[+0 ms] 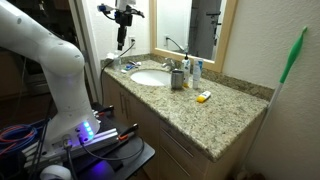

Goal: Pick up the white bottle with the yellow lid and move it to the bottom right side of the counter and place it upright

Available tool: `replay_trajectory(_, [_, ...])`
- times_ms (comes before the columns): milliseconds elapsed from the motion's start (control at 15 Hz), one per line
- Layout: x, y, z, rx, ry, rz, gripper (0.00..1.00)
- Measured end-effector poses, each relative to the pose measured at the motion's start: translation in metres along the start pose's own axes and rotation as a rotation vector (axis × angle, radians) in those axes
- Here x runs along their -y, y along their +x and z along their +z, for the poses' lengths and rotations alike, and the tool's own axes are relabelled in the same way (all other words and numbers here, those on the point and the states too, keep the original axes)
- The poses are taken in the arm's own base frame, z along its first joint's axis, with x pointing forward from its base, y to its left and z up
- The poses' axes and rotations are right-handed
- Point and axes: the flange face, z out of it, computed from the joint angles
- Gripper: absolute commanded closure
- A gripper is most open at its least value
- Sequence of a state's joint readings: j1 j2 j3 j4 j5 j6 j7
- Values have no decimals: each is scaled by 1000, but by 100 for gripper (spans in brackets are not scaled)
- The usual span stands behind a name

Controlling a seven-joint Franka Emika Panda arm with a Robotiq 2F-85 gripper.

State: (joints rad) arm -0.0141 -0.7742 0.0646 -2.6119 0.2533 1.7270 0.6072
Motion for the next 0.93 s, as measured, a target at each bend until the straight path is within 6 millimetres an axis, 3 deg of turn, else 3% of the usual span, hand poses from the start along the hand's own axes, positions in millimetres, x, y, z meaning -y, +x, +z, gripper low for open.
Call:
replay_trajectory(133, [-5, 5, -3, 0, 12, 53, 0])
replay_trajectory(200, [-17, 15, -5, 1, 26, 105, 0])
replay_trajectory(400, [-85, 46, -13, 23, 85, 283, 0])
replay_trajectory(600, [-161, 55, -14, 44, 151, 447, 0])
replay_trajectory(733, [-175, 53, -14, 43, 175, 472, 0])
replay_trajectory(933, [-168, 54, -13, 45, 154, 497, 0])
